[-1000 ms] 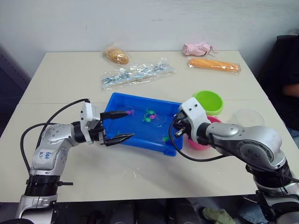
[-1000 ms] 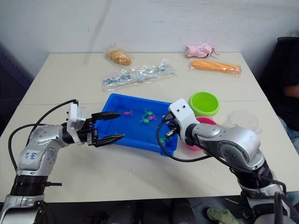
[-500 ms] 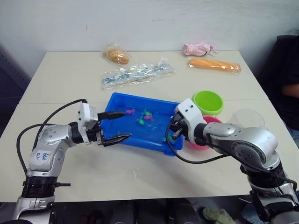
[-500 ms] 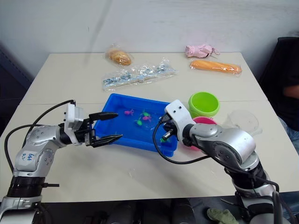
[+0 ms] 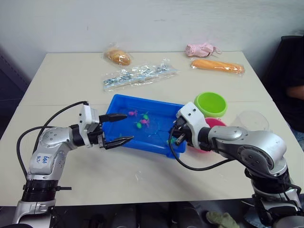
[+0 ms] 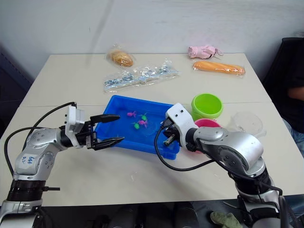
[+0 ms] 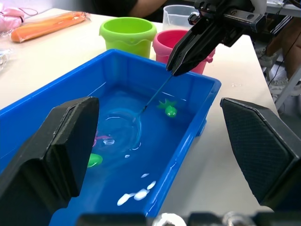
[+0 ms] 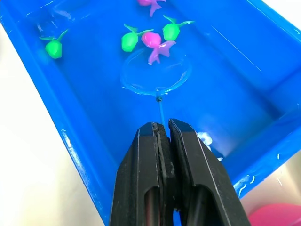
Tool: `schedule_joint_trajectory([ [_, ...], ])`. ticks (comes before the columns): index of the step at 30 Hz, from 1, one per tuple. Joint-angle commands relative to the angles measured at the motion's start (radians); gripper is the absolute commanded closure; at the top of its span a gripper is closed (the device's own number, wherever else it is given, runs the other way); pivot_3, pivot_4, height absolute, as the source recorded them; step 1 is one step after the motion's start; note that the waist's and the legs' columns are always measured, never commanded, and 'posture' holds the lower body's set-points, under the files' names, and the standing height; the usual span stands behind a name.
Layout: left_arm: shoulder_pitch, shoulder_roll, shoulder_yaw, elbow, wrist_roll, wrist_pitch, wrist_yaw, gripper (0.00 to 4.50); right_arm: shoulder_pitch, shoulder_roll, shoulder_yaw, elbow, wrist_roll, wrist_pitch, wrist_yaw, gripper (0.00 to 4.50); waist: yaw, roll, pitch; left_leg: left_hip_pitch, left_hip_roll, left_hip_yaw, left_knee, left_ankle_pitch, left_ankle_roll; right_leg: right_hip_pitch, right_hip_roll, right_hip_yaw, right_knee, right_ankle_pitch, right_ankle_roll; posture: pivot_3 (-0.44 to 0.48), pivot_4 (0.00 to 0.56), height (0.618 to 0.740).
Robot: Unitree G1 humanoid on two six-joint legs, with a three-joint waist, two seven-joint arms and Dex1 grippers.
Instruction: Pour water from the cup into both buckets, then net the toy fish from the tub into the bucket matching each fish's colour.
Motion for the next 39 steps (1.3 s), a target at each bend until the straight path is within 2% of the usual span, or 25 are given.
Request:
schedule_joint_trajectory([
  [1, 0.008, 0.035, 0.051, 0.003, -0.012, -0.017, -0.012, 0.05, -0.007, 0.01, -0.024, -0.034, -0.01, -0.001, 0.022, 4.5, 0.0, 0.0, 0.0, 0.0, 0.0, 0.0, 0.0, 0.0, 0.0, 0.0, 0.0, 0.0, 0.0, 0.0, 0.0, 0.0, 0.15, 0.74],
  [11, 0.025, 0.067, 0.082, 0.022, -0.007, -0.018, -0.016, 0.05, -0.005, 0.039, 0.012, -0.017, -0.076, -0.041, 0.049, 4.5, 0.0, 0.0, 0.0, 0.0, 0.0, 0.001, 0.0, 0.0, 0.0, -0.001, 0.0, 0.001, 0.0, 0.0, 0.0, 0.0, 0.15, 0.74],
  [27, 0.052, 0.098, 0.11, 0.023, -0.006, -0.018, -0.015, 0.05, 0.017, 0.052, 0.079, 0.04, -0.192, -0.214, 0.169, 4.5, -0.002, 0.0, 0.0, -0.002, 0.0, 0.003, -0.001, 0.0, -0.001, -0.005, 0.0, 0.002, 0.002, 0.0, 0.0, 0.0, 0.15, 0.74],
  [39, 0.07, 0.101, 0.125, 0.016, -0.007, -0.021, -0.004, 0.05, 0.071, 0.028, -0.008, -0.007, -0.168, -0.279, 0.266, 4.5, -0.001, 0.0, 0.0, -0.002, 0.0, 0.004, -0.001, 0.0, -0.001, -0.006, 0.0, 0.002, 0.003, 0.0, 0.0, 0.0, 0.15, 0.74],
])
